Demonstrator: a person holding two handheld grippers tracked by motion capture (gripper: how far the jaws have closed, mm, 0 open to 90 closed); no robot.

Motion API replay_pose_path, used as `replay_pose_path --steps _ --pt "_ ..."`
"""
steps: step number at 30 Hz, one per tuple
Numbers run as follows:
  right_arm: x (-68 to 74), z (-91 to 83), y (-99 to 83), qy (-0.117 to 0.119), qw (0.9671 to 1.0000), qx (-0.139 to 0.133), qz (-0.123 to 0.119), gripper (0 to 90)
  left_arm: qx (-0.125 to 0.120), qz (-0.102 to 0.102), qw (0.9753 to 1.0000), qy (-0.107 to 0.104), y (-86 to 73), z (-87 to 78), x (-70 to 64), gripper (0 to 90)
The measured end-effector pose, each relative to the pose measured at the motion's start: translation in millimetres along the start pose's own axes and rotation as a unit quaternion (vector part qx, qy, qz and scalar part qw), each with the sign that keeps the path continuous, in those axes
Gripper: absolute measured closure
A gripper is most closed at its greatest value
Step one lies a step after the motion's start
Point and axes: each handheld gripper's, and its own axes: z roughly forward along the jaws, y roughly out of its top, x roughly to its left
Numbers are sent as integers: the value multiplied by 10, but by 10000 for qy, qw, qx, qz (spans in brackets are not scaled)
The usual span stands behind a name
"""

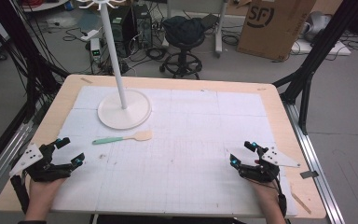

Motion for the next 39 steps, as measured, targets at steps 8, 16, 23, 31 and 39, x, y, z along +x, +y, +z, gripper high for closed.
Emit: replay_pose_path --steps 8,16,23,31,39 --pt "0 1 0 -5 10000 0 7 188 64 18 10000 62 5 11 -7 128" --pt "2 2 1 -21 10000 4 6 188 61 36 10000 58 9 10 -10 131" --pt "-6 7 3 -21 10000 14 39 188 411 26 9991 -95 65 119 12 131" --pt "-12 13 4 -25 10000 30 53 189 762 182 9968 -185 198 341 -9 128" --pt "-11 14 5 -34 10000 33 54 189 1160 332 9916 -474 355 704 -82 140"
